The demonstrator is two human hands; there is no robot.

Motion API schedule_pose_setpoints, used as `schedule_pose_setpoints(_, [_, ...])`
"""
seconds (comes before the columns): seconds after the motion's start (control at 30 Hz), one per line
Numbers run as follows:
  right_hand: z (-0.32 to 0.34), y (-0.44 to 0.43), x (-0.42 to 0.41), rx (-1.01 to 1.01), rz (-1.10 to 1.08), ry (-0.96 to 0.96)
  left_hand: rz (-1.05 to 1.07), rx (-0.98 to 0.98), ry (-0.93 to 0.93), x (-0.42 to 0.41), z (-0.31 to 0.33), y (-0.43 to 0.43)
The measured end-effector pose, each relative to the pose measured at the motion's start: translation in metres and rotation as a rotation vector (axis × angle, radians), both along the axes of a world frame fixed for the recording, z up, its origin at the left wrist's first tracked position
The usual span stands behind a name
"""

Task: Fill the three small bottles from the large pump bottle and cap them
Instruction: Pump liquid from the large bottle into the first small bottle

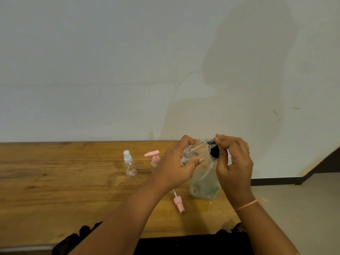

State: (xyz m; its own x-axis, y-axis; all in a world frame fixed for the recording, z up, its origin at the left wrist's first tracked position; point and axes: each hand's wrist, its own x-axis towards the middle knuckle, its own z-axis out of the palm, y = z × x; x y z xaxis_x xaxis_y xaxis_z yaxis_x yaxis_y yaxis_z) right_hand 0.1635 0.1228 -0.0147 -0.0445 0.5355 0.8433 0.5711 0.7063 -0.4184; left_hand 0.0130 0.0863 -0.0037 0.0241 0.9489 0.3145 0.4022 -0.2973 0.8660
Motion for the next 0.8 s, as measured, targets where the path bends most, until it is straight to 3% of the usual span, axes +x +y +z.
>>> schedule_pose_setpoints(0.8, [0.017, -0.010, 0.002, -0.048, 0.021, 0.010, 0.014, 0.116, -0.030, 0.004, 0.002, -0.003])
